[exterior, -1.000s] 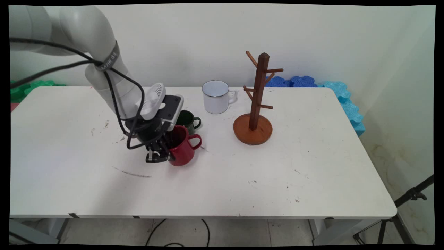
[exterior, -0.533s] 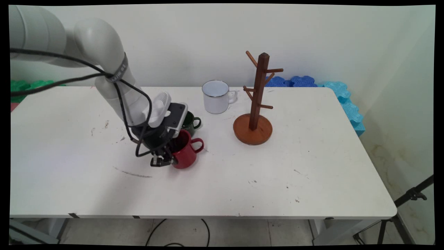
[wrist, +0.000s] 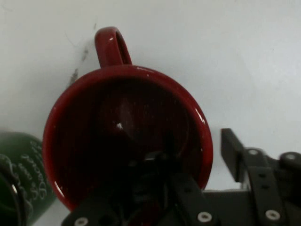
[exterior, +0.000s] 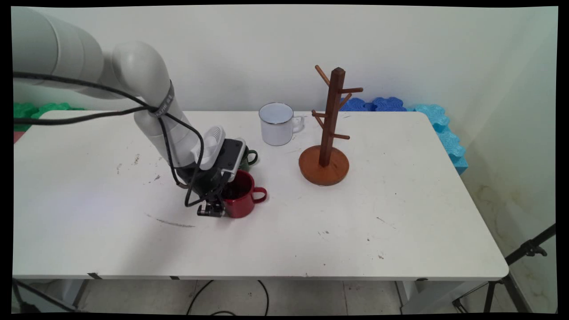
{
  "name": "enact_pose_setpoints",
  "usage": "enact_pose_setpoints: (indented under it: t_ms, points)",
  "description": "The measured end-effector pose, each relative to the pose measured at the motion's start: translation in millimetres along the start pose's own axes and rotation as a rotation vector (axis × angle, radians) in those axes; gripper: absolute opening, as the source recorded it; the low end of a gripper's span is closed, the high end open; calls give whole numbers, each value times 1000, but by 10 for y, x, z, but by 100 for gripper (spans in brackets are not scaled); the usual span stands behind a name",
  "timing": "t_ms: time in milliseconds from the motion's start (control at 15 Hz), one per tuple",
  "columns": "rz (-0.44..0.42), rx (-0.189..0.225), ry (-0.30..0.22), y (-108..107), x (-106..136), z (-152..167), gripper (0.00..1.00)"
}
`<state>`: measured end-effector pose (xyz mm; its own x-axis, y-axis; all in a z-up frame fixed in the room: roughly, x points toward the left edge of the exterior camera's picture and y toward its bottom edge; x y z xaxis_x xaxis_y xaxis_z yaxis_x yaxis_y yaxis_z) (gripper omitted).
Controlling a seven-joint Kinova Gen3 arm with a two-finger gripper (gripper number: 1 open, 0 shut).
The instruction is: Place the picked object on the table
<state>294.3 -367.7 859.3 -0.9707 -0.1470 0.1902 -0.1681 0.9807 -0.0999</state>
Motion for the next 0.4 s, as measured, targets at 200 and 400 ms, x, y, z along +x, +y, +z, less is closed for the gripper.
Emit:
enact_pose_setpoints:
  t_ms: [200,400]
  points:
    - [5,-1,9,6,2,35,100]
    - [6,-2,29,18,22,-13,100]
